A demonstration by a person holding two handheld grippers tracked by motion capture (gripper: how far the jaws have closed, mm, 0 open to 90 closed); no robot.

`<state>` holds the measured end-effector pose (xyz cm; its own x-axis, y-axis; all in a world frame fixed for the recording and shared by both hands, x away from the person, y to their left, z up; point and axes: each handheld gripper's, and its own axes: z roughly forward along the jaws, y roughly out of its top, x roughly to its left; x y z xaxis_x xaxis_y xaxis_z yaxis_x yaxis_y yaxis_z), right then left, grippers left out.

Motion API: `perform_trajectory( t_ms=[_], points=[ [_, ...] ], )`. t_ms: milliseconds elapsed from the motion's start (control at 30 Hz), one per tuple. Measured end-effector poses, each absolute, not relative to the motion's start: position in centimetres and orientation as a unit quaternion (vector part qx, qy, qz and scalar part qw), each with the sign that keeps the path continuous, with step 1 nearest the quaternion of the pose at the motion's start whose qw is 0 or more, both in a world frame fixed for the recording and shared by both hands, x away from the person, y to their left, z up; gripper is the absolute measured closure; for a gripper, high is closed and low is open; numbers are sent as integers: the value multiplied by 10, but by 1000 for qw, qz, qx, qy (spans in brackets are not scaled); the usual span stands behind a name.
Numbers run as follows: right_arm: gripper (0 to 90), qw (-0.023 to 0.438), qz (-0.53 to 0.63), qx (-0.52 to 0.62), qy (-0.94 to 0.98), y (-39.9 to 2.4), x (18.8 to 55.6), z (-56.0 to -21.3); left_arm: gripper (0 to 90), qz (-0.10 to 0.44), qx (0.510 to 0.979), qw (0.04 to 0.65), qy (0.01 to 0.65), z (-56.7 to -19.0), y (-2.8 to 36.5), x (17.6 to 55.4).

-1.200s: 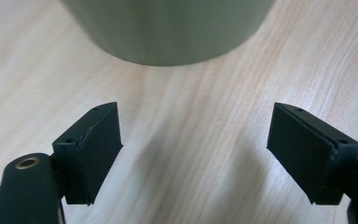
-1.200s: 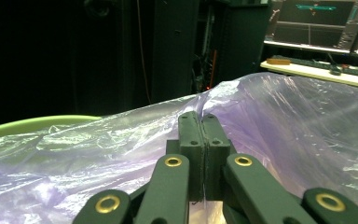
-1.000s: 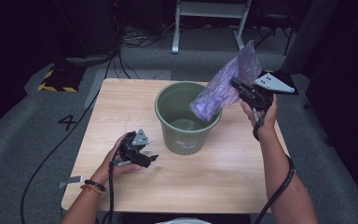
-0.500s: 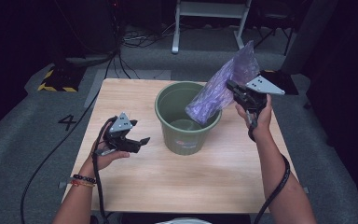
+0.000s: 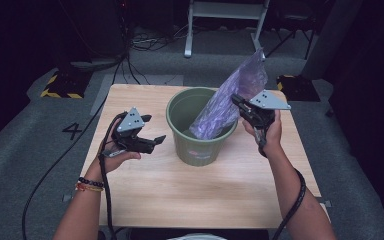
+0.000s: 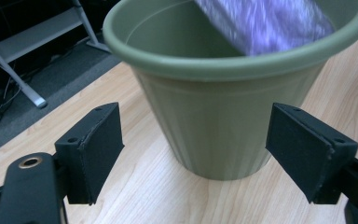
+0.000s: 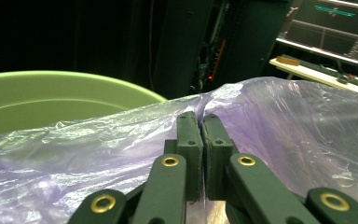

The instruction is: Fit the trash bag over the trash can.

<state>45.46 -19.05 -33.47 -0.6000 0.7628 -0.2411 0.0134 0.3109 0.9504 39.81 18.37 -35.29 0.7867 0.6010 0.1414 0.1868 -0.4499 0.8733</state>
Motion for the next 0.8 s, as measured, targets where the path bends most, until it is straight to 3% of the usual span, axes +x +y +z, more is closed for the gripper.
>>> perform_trajectory(
  t_ms=[800],
  points=[
    [886, 335, 534, 159, 760, -163, 421, -342, 199, 228, 809, 499, 211, -317, 121, 412]
  ],
)
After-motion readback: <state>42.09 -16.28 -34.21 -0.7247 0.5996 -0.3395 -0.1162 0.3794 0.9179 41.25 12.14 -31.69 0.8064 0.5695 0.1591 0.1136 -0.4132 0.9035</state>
